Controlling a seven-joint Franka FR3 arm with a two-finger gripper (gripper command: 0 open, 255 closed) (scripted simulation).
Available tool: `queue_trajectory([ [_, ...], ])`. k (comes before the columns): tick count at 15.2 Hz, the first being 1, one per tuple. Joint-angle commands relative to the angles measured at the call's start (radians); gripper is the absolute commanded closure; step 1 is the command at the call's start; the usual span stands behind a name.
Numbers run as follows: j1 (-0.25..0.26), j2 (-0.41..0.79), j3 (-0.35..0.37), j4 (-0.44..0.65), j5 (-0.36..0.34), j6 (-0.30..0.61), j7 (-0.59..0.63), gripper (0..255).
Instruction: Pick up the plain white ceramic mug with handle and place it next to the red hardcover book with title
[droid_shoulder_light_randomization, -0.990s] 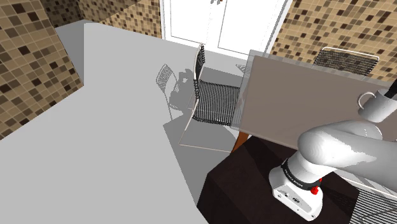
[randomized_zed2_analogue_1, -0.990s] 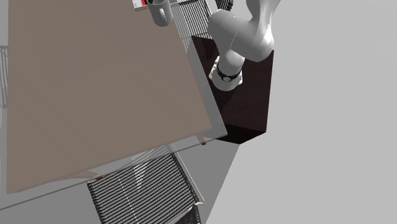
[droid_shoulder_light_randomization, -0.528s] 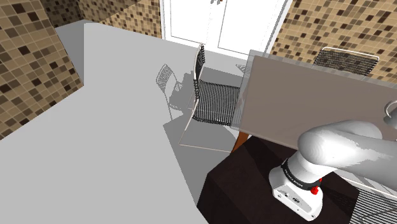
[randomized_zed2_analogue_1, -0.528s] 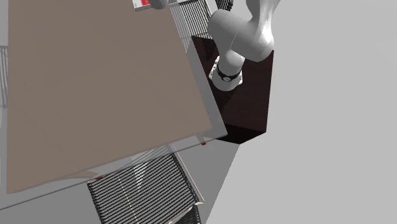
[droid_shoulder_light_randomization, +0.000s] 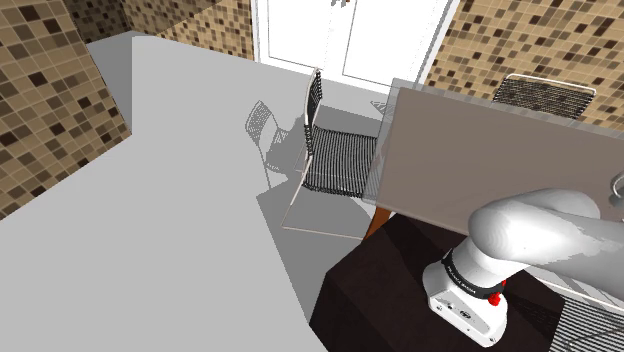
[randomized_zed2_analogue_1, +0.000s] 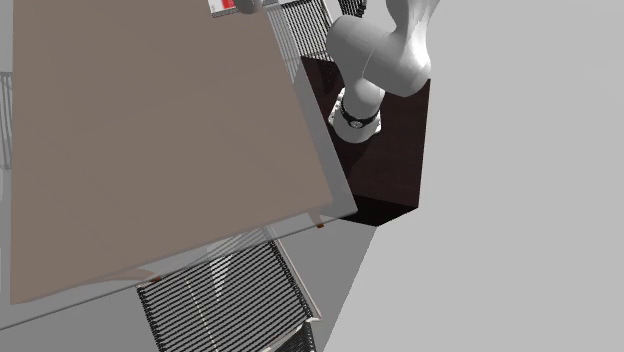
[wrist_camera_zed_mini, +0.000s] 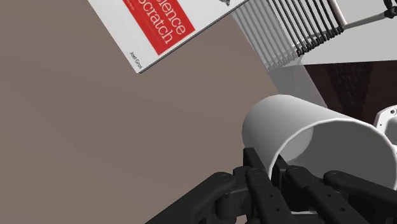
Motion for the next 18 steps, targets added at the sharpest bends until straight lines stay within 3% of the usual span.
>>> queue_trajectory([
  [1,0.001,-0.005,-0.018,-0.019,-0.013,0.019,0.006,255],
  [18,-0.018,-0.055,-0.172,-0.174,-0.146,0.167,0.05,255],
])
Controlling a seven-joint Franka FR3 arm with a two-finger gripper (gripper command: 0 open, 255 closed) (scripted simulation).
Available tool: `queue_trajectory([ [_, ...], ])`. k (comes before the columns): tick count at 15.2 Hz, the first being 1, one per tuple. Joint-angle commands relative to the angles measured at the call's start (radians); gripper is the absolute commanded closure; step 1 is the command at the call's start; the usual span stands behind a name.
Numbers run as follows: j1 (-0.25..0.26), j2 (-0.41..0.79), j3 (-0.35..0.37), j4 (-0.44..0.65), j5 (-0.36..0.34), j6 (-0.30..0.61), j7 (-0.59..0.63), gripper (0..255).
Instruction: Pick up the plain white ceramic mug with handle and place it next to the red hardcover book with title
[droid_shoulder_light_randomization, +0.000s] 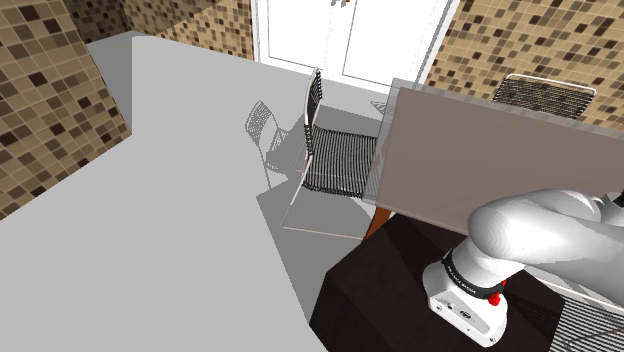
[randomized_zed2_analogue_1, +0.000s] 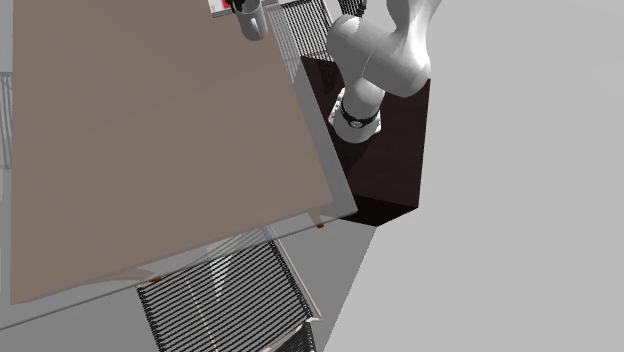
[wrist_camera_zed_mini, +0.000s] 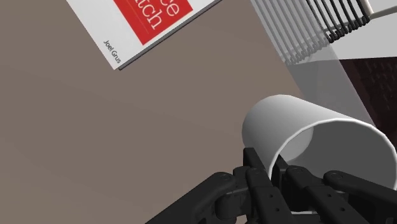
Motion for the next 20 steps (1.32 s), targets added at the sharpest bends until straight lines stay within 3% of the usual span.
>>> queue_trajectory([
  [1,-0.001,-0.004,-0.022,-0.015,-0.019,0.018,0.004,255],
  [6,0.001,-0.012,-0.078,-0.048,-0.065,0.061,0.017,255],
  [14,0.001,-0.013,-0.081,-0.049,-0.067,0.063,0.018,255],
  [15,0.001,-0.013,-0.081,-0.049,-0.067,0.063,0.018,0],
  [20,0.001,-0.013,-0.081,-0.049,-0.067,0.063,0.018,0],
])
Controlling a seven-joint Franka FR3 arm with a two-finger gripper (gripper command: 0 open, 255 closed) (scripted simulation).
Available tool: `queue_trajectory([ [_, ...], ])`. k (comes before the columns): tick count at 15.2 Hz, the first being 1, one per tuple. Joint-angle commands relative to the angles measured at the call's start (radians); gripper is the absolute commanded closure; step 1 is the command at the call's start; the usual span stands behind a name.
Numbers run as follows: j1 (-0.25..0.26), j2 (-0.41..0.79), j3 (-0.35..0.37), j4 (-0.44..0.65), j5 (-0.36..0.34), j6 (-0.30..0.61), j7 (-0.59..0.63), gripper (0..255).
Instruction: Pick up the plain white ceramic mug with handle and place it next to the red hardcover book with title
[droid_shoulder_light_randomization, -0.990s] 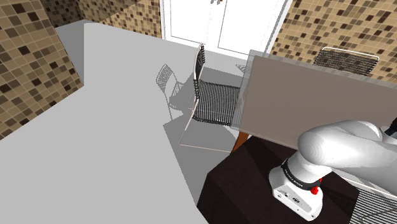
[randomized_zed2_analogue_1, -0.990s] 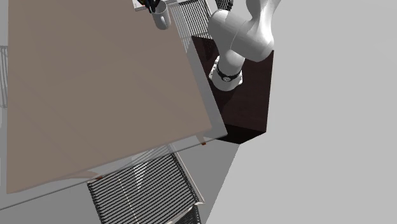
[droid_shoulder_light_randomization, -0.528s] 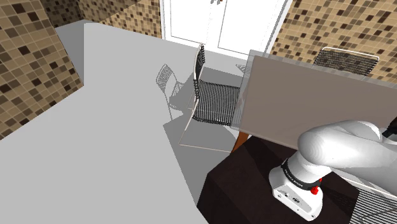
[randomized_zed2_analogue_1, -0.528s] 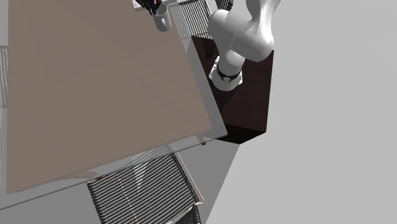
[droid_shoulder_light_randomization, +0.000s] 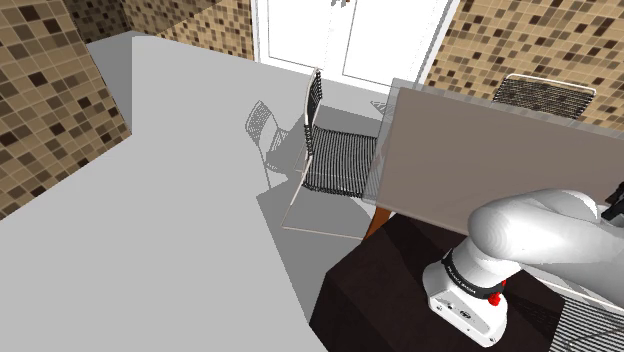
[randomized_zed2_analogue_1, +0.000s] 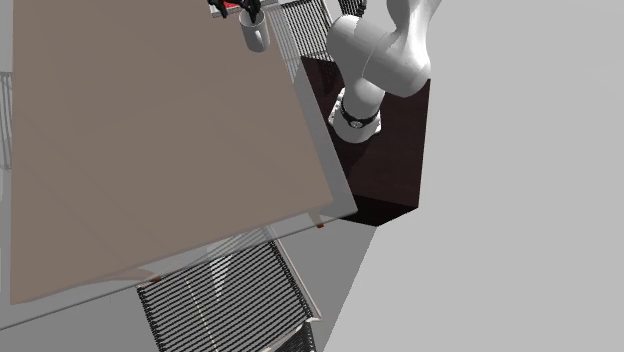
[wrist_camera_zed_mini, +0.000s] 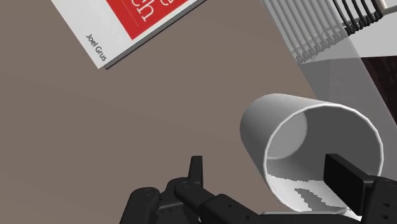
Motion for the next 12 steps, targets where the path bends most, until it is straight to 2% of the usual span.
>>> queue_trajectory([
  [1,0.0,0.004,0.029,0.015,0.024,-0.021,-0.005,0],
  [4,0.004,0.019,0.103,0.065,0.087,-0.08,-0.018,0],
  [12,0.004,0.019,0.103,0.065,0.087,-0.08,-0.018,0],
])
